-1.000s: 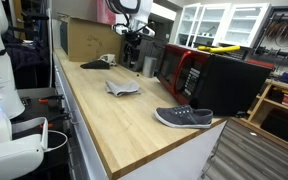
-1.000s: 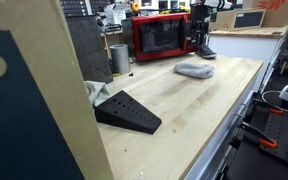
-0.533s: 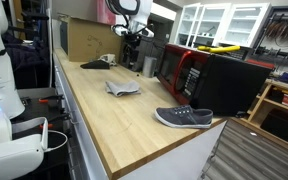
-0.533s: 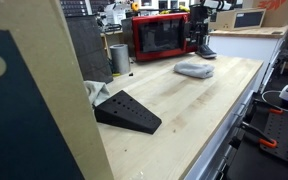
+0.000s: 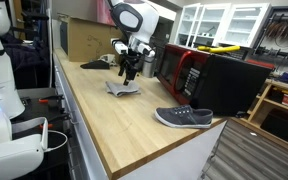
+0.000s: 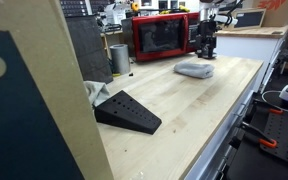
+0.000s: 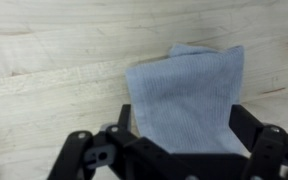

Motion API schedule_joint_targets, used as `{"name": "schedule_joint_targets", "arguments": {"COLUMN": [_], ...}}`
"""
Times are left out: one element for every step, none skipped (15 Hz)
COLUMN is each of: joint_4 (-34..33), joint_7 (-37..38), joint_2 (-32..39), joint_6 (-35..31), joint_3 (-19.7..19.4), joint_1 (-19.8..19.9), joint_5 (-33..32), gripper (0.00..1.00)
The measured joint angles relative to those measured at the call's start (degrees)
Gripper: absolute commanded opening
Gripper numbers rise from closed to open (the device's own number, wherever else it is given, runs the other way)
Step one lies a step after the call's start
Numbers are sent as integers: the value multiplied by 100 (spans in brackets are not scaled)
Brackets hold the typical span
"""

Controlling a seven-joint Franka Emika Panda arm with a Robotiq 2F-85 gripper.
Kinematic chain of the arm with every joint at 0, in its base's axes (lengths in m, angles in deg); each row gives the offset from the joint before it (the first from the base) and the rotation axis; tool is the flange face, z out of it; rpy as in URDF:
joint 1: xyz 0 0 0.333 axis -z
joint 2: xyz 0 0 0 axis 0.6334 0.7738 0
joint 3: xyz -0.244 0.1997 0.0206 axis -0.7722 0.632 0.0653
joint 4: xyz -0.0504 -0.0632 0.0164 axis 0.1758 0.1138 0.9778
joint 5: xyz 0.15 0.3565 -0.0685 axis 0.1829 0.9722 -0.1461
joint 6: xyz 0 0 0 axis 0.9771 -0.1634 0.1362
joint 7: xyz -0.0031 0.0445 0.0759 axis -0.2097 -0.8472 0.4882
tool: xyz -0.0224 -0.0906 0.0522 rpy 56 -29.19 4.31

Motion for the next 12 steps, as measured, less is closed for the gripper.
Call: {"name": "schedule_joint_targets", "arguments": {"joint_4": [31, 68, 102, 129, 144, 149, 150, 149, 148, 140, 132, 126], "joint_7": [-149, -261, -348, -424, -505, -582, -666, -751, -843, -934, -1009, -1071], "joint_2": [55, 108, 166, 225, 286, 347, 409, 468, 523, 568, 602, 619], "joint_6": [0, 0, 0, 0, 0, -3, -10, -20, -45, -65, -85, -99], "joint_3": [-43, -76, -99, -109, -109, -108, -99, -81, -56, -38, -22, -9], "joint_1": [90, 165, 230, 278, 309, 318, 319, 320, 322, 322, 323, 324], "joint_5": [3, 3, 3, 3, 16, 58, 132, 229, 342, 438, 521, 573], "gripper": [100, 100, 100, 100, 100, 100, 99, 75, 74, 69, 61, 52]}}
